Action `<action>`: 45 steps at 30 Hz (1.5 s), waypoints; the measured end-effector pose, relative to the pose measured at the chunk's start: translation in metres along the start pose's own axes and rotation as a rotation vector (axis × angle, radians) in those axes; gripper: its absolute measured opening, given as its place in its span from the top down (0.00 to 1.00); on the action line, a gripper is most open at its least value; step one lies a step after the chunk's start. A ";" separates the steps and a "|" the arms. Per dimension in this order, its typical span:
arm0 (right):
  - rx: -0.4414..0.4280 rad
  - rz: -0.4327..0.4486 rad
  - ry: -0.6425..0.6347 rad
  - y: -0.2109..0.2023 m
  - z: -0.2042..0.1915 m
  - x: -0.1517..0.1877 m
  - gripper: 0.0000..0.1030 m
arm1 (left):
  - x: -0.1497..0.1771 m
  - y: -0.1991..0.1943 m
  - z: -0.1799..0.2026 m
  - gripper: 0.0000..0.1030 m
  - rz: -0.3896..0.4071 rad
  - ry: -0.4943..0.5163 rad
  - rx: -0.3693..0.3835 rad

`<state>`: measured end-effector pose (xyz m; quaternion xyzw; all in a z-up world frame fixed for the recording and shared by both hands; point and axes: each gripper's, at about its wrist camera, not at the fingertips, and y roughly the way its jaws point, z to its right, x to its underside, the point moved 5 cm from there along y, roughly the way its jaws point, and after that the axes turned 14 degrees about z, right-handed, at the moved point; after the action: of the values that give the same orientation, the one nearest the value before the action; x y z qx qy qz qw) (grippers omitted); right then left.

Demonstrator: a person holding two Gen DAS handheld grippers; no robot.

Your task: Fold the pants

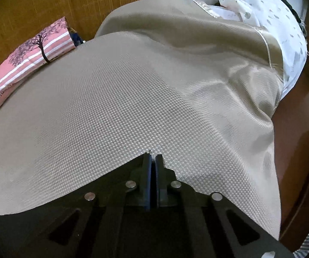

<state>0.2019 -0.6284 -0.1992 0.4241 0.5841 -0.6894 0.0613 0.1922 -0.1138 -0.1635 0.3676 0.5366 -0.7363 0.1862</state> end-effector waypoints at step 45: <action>-0.878 -0.319 -0.540 -0.124 -0.453 0.160 0.85 | 0.031 -0.060 -0.096 0.51 0.069 0.075 -0.168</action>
<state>0.2614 -0.1361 -0.1922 0.0721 0.8380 -0.4656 0.2753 0.1648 0.0004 -0.1620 0.3964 0.5902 -0.6675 0.2213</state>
